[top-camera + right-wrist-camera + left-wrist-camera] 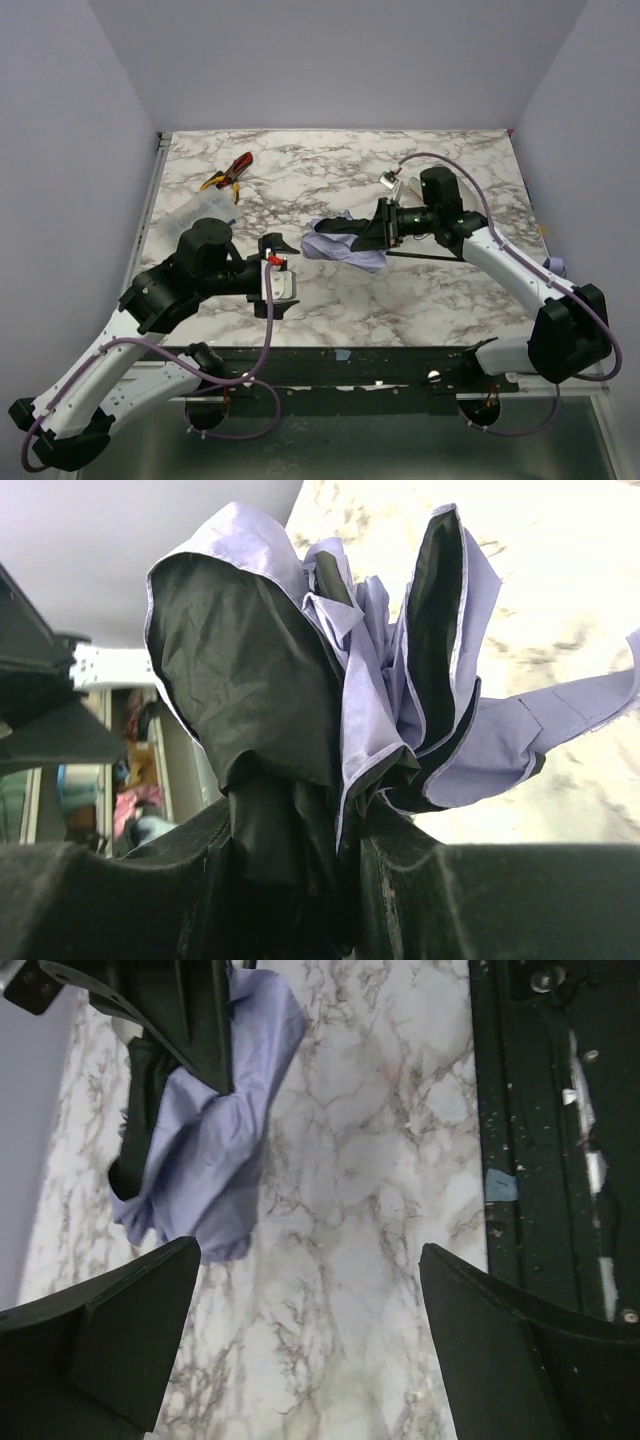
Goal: Open the umbrella
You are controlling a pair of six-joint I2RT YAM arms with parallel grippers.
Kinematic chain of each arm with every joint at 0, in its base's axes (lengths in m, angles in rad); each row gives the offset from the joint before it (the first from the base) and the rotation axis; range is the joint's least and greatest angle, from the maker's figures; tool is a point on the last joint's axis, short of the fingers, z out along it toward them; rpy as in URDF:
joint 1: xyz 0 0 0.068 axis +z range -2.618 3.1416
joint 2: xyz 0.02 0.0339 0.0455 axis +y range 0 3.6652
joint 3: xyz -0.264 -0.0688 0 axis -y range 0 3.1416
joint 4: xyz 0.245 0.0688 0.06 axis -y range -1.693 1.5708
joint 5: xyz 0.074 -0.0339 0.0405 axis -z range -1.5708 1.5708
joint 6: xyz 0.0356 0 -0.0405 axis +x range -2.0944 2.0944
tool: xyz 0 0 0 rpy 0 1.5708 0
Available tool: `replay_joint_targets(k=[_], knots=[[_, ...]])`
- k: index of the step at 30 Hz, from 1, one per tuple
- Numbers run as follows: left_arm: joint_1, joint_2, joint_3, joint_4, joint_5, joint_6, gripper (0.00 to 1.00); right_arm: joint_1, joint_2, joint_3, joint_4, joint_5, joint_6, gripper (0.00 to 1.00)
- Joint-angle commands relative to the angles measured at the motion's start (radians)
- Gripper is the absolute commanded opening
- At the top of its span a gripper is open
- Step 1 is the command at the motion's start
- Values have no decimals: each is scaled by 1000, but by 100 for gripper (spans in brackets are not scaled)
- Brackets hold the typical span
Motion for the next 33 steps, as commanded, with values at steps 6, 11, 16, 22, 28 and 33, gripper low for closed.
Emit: replay_joint_targets(k=[6,11,16,22,28,33], knots=[[-190,192,85,145,-400,165,93,69,-15,67,-2,-116,-69,0],[-228,267,66,179,-450,191,92,92,-19,75,23,-151,-64,0],[-233,328,55,232,-533,188,73,118,-14,103,0,-183,-109,0],[-233,347,19,227,-543,186,54,121,-13,120,-33,-180,-156,0],[-236,338,-25,216,-507,166,86,147,0,136,-48,-204,-164,0],[-242,343,-44,232,-489,155,82,170,5,140,-26,-221,-156,0]])
